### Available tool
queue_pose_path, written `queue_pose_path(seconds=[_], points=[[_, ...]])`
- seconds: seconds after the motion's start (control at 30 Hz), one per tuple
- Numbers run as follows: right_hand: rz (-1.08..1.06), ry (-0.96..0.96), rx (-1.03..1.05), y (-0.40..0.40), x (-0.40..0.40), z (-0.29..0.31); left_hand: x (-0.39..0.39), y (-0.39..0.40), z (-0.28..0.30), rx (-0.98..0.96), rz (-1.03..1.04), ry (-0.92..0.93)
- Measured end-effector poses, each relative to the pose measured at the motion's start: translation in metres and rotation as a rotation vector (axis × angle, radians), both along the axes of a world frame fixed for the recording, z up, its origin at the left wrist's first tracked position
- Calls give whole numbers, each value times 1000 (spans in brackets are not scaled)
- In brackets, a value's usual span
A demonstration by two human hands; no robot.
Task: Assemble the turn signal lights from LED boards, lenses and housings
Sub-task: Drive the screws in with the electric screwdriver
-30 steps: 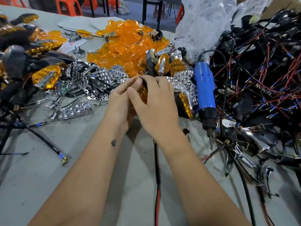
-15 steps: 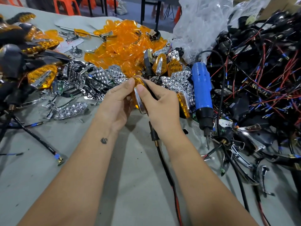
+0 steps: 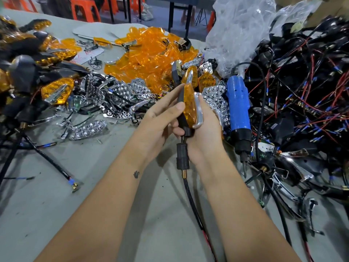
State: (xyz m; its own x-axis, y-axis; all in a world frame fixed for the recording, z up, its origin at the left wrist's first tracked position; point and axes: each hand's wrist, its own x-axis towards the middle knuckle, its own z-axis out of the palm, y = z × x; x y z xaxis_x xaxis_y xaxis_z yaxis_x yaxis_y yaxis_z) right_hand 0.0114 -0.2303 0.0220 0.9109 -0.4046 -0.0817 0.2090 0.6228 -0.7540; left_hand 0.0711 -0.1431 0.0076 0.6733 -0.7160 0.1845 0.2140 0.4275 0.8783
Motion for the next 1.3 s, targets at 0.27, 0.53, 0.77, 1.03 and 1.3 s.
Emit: queue_pose_path(seconds=[0.27,0.53,0.77,1.03,1.3], points=[[127,-2,131,-2,1,-5,-5,-4,1,31,90,-19],[146,58,63,-8,3,-11,1,0,0,38,149,35],[79,98,-213,-2,5,-14,12,2,2,116,246,240],[-111,93,-417,-3,8,-19,8,3,-1,135,211,191],[-144,169,-323,8,17,7,5,12,6,219,187,157]])
